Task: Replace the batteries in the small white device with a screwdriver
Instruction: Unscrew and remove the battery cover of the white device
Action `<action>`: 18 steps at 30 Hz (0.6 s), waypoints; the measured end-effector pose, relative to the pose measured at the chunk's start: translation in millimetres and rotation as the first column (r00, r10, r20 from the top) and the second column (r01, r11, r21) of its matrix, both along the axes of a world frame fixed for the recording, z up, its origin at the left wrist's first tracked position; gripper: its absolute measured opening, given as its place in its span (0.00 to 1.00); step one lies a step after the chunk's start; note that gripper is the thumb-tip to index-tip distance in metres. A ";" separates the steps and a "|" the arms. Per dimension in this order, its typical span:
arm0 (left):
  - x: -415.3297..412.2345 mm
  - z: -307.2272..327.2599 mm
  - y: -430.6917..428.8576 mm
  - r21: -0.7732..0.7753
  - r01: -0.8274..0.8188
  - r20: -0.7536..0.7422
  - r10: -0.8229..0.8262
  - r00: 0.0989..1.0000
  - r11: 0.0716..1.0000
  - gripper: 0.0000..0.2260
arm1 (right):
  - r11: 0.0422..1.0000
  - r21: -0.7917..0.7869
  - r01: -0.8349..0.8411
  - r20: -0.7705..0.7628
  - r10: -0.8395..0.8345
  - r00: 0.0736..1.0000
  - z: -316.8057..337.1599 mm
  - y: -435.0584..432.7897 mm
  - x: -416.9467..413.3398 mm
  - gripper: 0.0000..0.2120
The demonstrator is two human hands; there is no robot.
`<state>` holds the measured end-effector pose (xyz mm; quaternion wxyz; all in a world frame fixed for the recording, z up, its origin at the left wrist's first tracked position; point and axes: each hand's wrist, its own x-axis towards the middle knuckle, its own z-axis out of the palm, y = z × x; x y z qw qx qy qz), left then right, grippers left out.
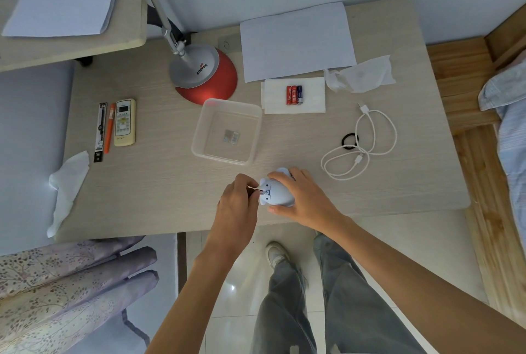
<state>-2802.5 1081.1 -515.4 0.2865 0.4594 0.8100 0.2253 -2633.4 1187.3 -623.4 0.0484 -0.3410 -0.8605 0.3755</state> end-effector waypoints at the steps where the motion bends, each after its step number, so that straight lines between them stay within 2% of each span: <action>1: 0.1 0.6 -0.8 0.012 0.005 0.009 -0.005 1.000 1.000 0.03 | 1.000 -0.001 0.000 0.001 0.000 1.000 0.1 0.0 0.0 0.36; 5: 0.1 0.4 -2.6 0.056 -0.011 0.044 0.008 0.999 0.998 0.04 | 1.000 -0.008 0.006 0.003 -0.006 1.000 0.4 0.1 -0.7 0.36; 8: 4.0 6.7 -0.8 -0.017 -0.015 0.036 0.015 0.999 1.000 0.07 | 1.000 -0.007 0.002 0.003 -0.002 1.000 0.4 -0.1 -0.8 0.36; 12: 3.5 8.3 2.0 -0.149 0.007 -0.182 -0.035 0.983 0.989 0.13 | 1.000 -0.005 0.002 0.005 -0.002 1.000 0.4 -0.8 -1.5 0.36; 14: -0.2 3.6 3.0 -0.162 0.037 -0.272 -0.081 0.959 0.986 0.10 | 1.000 -0.006 0.007 0.004 -0.007 1.000 0.6 -0.7 -1.4 0.36; 16: -3.3 0.9 4.8 -0.181 0.054 -0.257 -0.100 0.961 0.982 0.06 | 1.000 -0.002 0.010 0.004 -0.010 1.000 0.7 -0.7 -1.2 0.36; 18: -4.4 0.7 7.5 -0.183 0.063 -0.175 -0.096 0.980 0.981 0.08 | 1.000 0.000 0.010 0.004 -0.010 1.000 0.7 -0.6 -1.1 0.36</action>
